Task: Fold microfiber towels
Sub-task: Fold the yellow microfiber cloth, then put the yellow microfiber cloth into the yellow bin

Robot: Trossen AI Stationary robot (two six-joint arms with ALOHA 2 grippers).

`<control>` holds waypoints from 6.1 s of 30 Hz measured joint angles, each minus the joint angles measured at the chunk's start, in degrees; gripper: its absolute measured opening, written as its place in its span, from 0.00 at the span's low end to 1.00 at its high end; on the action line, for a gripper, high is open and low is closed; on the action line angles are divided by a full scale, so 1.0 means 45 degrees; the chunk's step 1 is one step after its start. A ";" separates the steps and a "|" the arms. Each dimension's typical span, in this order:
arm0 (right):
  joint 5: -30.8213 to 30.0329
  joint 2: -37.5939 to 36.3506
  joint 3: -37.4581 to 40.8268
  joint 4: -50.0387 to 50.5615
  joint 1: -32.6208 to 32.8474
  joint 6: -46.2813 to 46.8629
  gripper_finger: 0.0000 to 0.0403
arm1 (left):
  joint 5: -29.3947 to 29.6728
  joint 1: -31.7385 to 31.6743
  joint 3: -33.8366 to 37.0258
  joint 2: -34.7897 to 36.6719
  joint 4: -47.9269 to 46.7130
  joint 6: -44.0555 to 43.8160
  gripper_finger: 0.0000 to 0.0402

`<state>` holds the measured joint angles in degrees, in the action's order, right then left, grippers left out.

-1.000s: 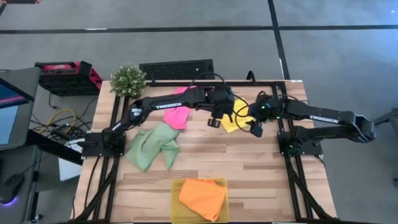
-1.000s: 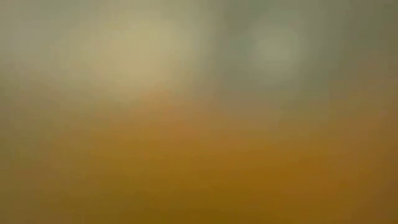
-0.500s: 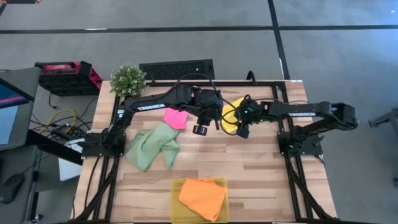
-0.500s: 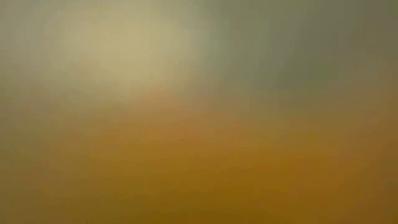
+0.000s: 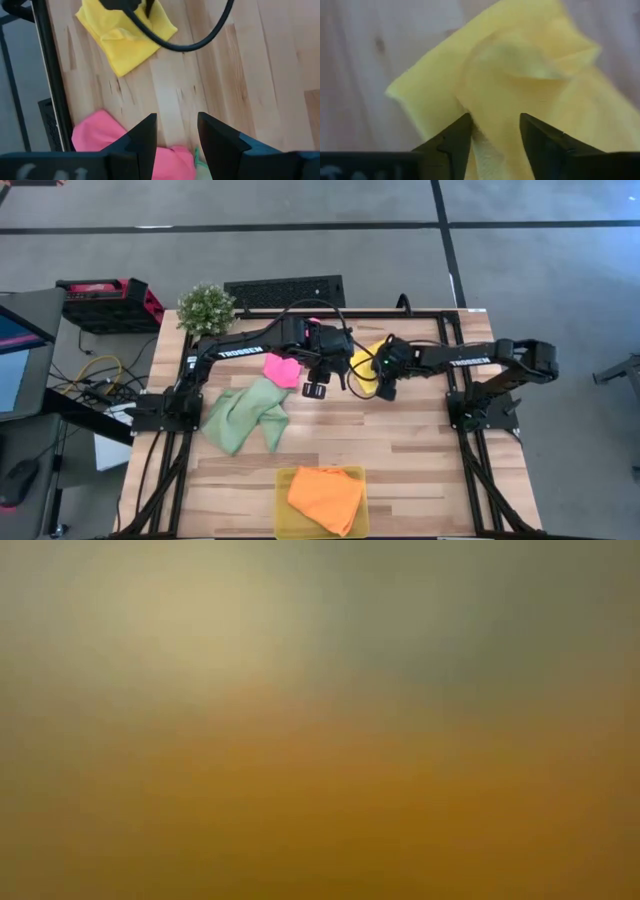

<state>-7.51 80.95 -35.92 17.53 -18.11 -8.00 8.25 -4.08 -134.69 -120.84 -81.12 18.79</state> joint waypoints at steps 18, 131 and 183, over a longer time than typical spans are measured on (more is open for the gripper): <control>-0.3785 -0.0759 -0.0127 0.0441 -0.1251 0.2054 0.02 | 0.0010 0.0000 0.0000 -0.0010 -0.0134 0.0000 0.34; -0.2641 -0.7150 -0.2896 0.6618 0.1103 0.4028 0.58 | -0.0752 -0.0438 0.6198 -0.3950 1.4161 0.3117 0.34; 0.2367 -0.7147 -0.2891 0.6769 0.2191 0.3212 0.58 | -0.0437 0.6482 0.6227 0.0039 0.4865 -0.5414 0.00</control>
<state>3.14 48.79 -48.93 47.99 -8.25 6.46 6.28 25.09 -106.67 -120.66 -59.23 -5.58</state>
